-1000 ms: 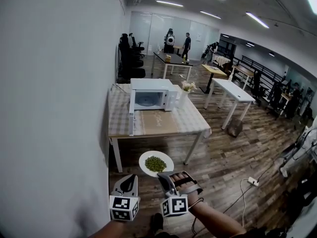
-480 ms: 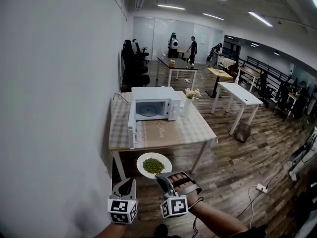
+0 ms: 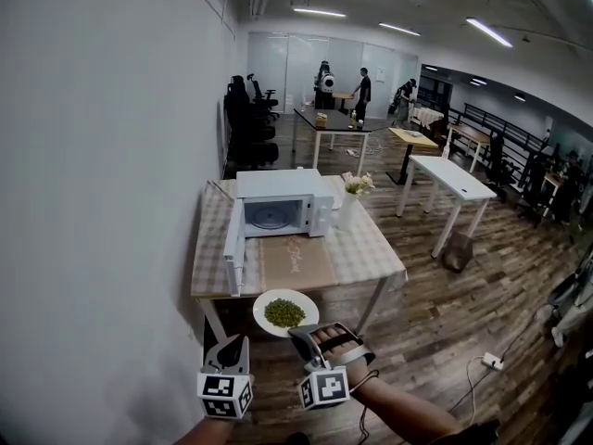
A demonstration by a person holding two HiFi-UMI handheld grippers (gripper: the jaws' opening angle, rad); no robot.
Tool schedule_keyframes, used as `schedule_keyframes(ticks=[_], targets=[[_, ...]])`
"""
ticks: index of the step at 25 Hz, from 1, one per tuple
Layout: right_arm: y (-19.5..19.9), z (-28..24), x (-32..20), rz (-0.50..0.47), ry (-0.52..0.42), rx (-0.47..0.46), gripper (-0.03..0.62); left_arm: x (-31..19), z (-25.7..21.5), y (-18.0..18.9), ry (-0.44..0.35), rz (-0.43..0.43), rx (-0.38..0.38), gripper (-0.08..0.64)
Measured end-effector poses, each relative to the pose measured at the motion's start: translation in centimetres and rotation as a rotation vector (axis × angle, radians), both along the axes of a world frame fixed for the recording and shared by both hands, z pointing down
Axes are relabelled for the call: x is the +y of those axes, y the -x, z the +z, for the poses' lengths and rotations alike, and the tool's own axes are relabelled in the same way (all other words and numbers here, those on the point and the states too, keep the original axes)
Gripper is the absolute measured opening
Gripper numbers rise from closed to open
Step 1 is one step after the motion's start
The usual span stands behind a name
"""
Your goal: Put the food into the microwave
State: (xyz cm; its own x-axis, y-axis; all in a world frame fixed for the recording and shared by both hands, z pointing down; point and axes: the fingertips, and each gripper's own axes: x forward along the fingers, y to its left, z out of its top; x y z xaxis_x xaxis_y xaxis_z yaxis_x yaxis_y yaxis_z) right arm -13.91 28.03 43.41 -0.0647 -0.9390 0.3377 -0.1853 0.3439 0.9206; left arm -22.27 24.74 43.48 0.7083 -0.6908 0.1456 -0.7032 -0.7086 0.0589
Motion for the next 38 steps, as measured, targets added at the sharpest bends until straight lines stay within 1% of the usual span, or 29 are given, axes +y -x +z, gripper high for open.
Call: schedule_keyframes(ticks=[8,14,22,28,31,38], targets=[[-4.7,-0.8,-1.8,-0.009,-0.015,0.007,0.017,-2.1,-0.3,-4.7,-0.001,-0.002,-0.014,0.009],[-7.7,0.1,-3.3,-0.015,-0.009,0.001,0.017,-3.7,-0.1,-7.9,-0.007,-0.003,-0.021,0.009],[-10.2,0.6,-5.0,-0.033,-0.007,-0.01,0.017,-5.5,0.3,-9.3,0.001,-0.044,-0.029,0.009],[-10.2,1.2,-6.8,-0.046,0.012,-0.034,0.017,-7.1,0.9,-10.2,0.01,-0.029,-0.042,0.009],[-10.7,1.7,-8.2,-0.043,0.027,-0.026,0.017,-8.8,1.3,-10.9,0.017,-0.018,-0.036,0.009],[-12.5,1.5,-13.4,0.005,0.027,-0.002,0.017,-14.0,1.0,-12.5,0.019,0.02,-0.005,0.009]])
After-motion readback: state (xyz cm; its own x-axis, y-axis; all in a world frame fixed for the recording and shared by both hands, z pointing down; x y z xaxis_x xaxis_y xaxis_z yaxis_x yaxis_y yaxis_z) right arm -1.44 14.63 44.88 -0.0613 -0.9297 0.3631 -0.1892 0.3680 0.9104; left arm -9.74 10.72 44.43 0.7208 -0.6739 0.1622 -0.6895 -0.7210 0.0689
